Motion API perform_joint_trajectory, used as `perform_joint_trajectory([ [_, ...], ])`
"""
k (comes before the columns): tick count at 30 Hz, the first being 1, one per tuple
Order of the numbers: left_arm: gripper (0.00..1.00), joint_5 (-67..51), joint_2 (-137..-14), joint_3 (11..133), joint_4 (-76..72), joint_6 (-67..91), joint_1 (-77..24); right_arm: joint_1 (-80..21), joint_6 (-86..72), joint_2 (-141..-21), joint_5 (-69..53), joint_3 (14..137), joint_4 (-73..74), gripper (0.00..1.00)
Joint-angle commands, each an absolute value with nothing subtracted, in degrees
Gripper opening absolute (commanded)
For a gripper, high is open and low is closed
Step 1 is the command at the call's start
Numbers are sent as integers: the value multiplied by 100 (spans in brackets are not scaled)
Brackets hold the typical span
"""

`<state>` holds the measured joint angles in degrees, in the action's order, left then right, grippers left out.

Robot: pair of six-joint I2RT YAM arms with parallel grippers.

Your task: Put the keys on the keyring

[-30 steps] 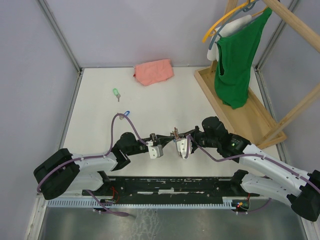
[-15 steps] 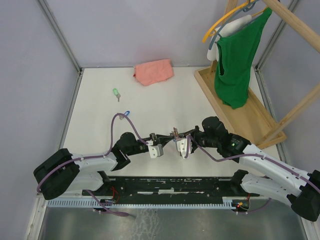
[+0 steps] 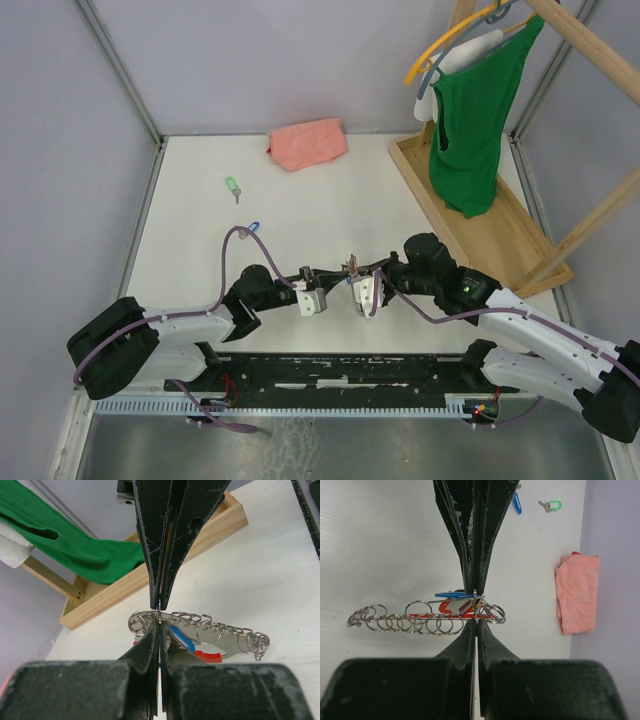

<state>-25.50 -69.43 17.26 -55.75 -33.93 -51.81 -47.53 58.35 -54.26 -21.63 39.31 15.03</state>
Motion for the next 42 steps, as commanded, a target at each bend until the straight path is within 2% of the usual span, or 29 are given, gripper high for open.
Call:
perform_joint_trajectory([
  [1, 3, -2417, -6812, 1925, -5757, -3125, -5199, -4783, 5794, -5284, -2117, 4036, 1198, 1],
  [42, 3, -2582, -6950, 2058, -5672, -3028, -5203, -4781, 5702, -5256, -2347, 4043, 1096, 1],
])
